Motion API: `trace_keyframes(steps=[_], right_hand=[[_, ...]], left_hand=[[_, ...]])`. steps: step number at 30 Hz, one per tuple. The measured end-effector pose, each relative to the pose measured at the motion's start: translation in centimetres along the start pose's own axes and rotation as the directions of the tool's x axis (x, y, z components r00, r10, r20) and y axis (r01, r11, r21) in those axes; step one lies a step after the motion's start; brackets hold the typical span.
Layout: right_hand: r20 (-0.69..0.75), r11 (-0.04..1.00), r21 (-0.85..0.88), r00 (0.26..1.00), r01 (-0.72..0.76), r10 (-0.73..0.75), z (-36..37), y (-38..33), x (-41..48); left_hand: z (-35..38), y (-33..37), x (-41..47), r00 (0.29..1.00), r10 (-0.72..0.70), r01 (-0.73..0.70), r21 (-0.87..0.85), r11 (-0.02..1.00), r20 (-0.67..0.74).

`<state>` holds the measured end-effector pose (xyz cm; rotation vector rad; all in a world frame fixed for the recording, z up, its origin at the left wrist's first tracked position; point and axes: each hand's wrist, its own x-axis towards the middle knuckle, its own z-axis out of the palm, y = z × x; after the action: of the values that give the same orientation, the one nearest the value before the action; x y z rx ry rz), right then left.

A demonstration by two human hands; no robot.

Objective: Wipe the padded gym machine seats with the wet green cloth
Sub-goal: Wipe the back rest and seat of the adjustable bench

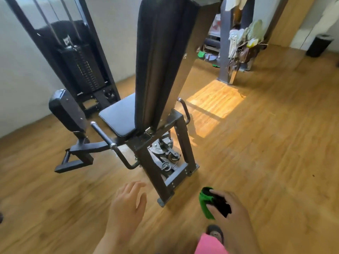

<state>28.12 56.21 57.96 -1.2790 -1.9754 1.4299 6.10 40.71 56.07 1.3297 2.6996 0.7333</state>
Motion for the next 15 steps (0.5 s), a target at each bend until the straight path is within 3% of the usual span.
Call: trace_keyframes(steps=[5,8,15], right_hand=[[0.101,0.970,0.062,0.966,0.234,-0.239,-7.6,-4.3,9.2],[0.094,0.907,0.070,0.902,0.416,-0.421,-10.8,-8.5,14.5],[0.038,0.716,0.129,0.718,0.686,-0.695,-12.3,-17.6,23.2]], left_hand=[[0.0,7.7,7.3,0.979,-0.114,0.102,-0.076,0.992,-0.169],[-1.6,12.0,12.2,0.938,-0.149,0.130,-0.081,0.988,-0.313],[-7.1,15.7,20.4,0.855,-0.177,0.112,-0.159,0.981,-0.488]])
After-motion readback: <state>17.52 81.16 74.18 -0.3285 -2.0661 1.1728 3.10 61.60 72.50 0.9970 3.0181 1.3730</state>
